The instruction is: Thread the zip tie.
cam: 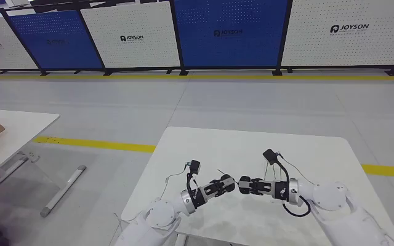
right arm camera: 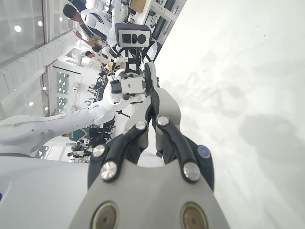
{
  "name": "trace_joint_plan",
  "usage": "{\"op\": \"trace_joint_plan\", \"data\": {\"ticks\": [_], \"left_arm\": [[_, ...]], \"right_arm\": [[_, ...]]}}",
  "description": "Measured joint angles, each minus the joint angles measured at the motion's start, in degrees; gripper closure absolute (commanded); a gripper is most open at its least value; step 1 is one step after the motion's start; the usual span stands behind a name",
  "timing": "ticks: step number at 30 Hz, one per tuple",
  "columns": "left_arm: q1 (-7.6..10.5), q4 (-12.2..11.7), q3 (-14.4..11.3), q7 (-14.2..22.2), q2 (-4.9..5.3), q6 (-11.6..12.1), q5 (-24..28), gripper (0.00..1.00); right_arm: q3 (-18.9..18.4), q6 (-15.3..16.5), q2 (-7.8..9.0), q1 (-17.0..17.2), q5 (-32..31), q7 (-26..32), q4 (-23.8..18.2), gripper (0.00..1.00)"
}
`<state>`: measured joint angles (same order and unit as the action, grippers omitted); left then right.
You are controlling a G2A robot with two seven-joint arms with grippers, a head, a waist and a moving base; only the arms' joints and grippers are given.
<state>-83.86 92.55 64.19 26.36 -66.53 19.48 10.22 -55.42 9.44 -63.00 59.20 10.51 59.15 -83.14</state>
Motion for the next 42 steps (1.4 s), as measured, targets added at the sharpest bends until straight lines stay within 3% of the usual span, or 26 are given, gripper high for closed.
{"op": "trace_joint_plan", "data": {"ticks": [11, 14, 18, 25, 27, 34, 41, 42], "left_arm": [[-0.16, 0.0, 0.0, 0.0, -0.09, 0.0, -0.6, 1.00], [-0.23, 0.1, 0.0, 0.1, -0.11, 0.0, -0.8, 0.83], [-0.30, 0.2, 0.0, 0.1, -0.15, 0.0, -0.8, 0.76], [-0.06, -0.1, -0.2, -0.1, -0.25, 0.0, -0.9, 0.80], [-0.01, -0.2, -0.2, -0.1, -0.27, 0.0, -0.9, 0.89], [0.05, -0.1, -0.2, -0.1, -0.32, 0.0, -0.8, 1.00], [0.08, -0.2, -0.2, 0.0, -0.36, 0.0, -0.7, 1.00], [0.09, -0.2, -0.2, 0.0, -0.37, 0.0, -0.7, 0.96]], "right_arm": [[0.0, 0.0, 0.00, 0.0, 0.0, 0.0, 0.0, 1.00], [0.0, 0.0, 0.00, 0.0, 0.0, 0.0, 0.0, 1.00], [0.0, 0.0, 0.00, 0.0, 0.0, 0.0, 0.0, 1.00], [0.0, 0.0, 0.00, 0.0, 0.0, 0.0, 0.0, 1.00], [0.0, 0.0, 0.00, 0.0, 0.0, 0.0, 0.0, 1.00], [0.0, 0.0, 0.00, 0.0, 0.0, 0.0, 0.0, 1.00], [0.0, 0.0, 0.00, 0.0, 0.0, 0.0, 0.0, 1.00], [0.0, 0.0, 0.00, 0.0, 0.0, 0.0, 0.0, 1.00]]}}
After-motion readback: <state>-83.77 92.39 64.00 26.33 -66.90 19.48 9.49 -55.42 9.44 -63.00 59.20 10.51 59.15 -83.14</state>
